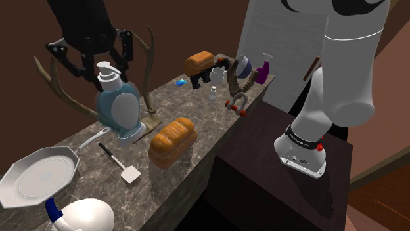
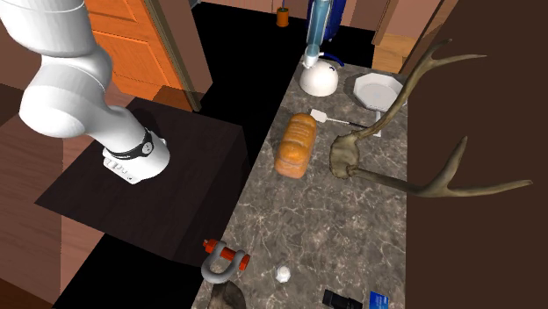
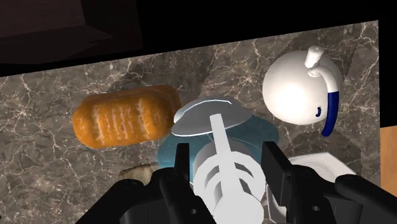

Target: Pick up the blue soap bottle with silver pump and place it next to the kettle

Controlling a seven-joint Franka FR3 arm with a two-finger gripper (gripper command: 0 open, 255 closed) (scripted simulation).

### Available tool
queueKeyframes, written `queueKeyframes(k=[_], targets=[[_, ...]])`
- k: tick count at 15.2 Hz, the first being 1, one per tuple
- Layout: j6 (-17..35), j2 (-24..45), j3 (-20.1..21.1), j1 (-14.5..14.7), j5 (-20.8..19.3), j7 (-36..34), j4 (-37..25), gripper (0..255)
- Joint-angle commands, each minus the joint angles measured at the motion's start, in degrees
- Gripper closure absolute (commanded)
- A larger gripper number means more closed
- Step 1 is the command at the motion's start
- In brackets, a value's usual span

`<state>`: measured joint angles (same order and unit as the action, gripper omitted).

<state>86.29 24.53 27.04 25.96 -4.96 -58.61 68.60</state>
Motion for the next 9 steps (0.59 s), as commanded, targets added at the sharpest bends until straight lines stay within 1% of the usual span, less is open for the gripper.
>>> queueKeyframes(k=[1,9], targets=[[-2.34,4.30,0.13,3.06,-1.69,-2.21,-6.58,255],[4.98,2.42,0.07,1.48,-0.94,-1.75,2.66,255]])
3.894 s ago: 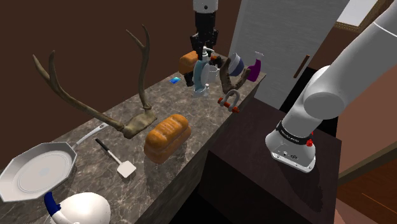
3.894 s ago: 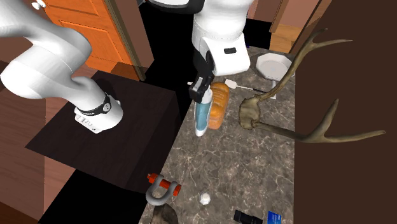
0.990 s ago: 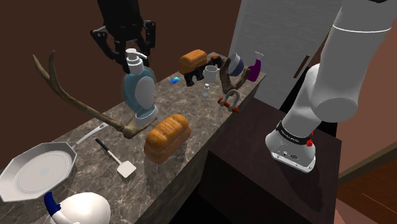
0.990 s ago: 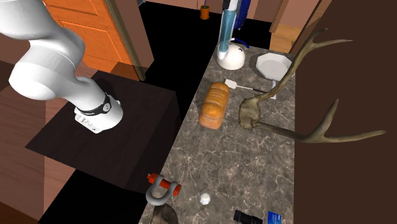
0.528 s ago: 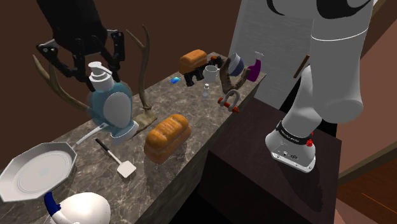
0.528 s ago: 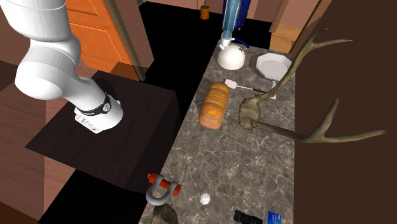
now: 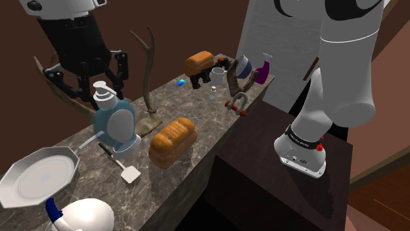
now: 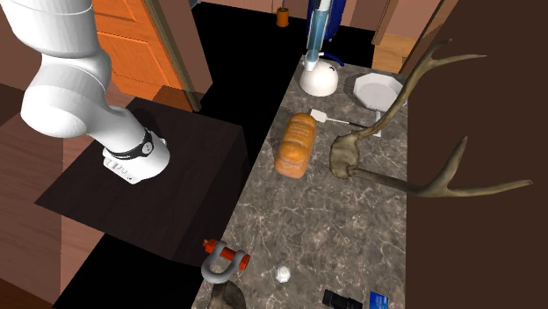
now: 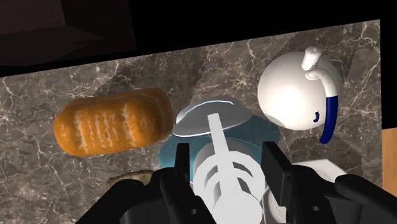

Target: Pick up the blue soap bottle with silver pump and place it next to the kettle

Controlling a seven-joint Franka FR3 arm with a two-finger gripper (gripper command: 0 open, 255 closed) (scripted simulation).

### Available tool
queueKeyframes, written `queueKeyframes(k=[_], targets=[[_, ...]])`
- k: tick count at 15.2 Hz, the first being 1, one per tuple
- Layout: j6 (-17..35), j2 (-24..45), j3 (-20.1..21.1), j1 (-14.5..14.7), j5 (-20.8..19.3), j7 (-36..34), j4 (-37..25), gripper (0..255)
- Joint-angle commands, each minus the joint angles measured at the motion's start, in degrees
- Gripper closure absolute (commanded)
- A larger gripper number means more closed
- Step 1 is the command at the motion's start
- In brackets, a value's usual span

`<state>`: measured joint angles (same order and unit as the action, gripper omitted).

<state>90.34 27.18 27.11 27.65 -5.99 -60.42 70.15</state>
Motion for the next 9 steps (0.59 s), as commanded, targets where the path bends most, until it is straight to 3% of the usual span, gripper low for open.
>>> queueKeyframes(k=[1,9], targets=[[1.76,-0.36,-0.01,-0.34,0.13,0.11,2.08,255],[8.08,-0.64,-0.18,-1.14,0.19,0.36,8.76,255]])
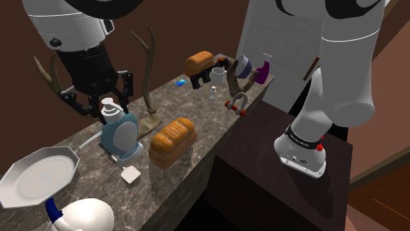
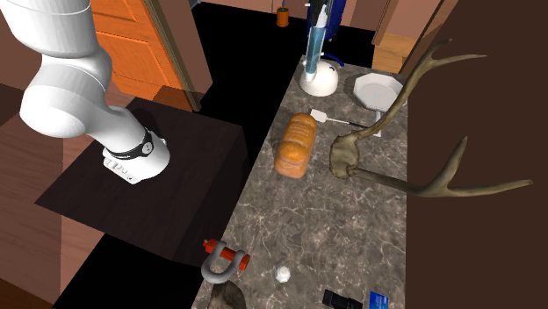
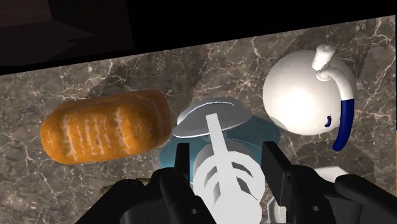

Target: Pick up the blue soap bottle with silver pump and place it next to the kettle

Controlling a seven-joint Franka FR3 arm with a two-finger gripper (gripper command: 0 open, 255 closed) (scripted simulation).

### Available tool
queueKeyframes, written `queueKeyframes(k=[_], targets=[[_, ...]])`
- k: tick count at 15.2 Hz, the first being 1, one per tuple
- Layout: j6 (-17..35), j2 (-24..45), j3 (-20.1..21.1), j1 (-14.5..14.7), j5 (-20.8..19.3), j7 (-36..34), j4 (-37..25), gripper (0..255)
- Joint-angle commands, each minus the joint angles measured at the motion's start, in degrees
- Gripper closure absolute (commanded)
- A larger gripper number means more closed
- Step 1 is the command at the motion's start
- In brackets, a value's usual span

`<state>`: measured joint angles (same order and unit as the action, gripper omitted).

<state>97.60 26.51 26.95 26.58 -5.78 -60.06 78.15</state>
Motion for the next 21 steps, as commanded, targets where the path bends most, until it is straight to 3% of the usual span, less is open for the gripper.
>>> queueKeyframes(k=[1,21], targets=[[1.57,0.07,-0.06,-0.13,-0.05,0.03,1.47,255],[15.17,3.64,-1.12,-0.34,-1.67,-0.16,11.84,255]])
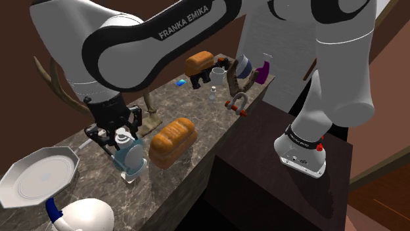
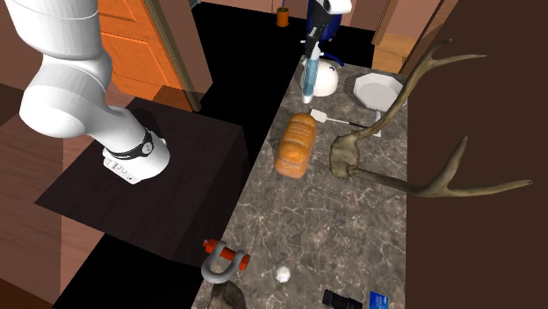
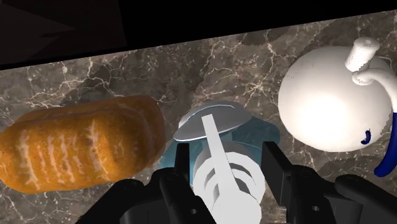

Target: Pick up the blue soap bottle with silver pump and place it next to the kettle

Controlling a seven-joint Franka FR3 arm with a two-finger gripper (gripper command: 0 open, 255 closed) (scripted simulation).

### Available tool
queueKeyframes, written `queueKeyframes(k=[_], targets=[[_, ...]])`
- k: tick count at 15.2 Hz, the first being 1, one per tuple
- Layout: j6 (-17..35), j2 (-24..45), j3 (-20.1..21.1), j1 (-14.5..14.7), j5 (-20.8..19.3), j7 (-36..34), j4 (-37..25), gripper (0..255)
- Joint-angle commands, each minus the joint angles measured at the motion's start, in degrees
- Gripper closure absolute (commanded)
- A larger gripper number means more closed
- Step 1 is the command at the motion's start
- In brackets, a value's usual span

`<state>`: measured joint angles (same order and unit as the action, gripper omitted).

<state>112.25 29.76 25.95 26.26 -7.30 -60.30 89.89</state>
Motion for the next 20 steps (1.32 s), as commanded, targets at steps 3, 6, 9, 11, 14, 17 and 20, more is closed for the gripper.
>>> queueKeyframes(k=[3,6,9,11,14,17,20], targets=[[2.37,1.31,-0.37,0.09,-0.55,-0.02,1.10,255],[4.18,2.32,-0.64,0.23,-0.97,-0.14,1.96,255],[5.93,3.41,-0.94,0.41,-1.41,-0.28,2.68,255],[7.07,4.19,-1.16,0.54,-1.72,-0.37,3.09,255],[8.75,5.41,-1.50,0.75,-2.20,-0.52,3.61,255],[10.38,6.70,-1.87,1.00,-2.70,-0.67,4.00,255],[11.74,7.85,-2.21,1.22,-3.12,-0.81,4.25,255]])
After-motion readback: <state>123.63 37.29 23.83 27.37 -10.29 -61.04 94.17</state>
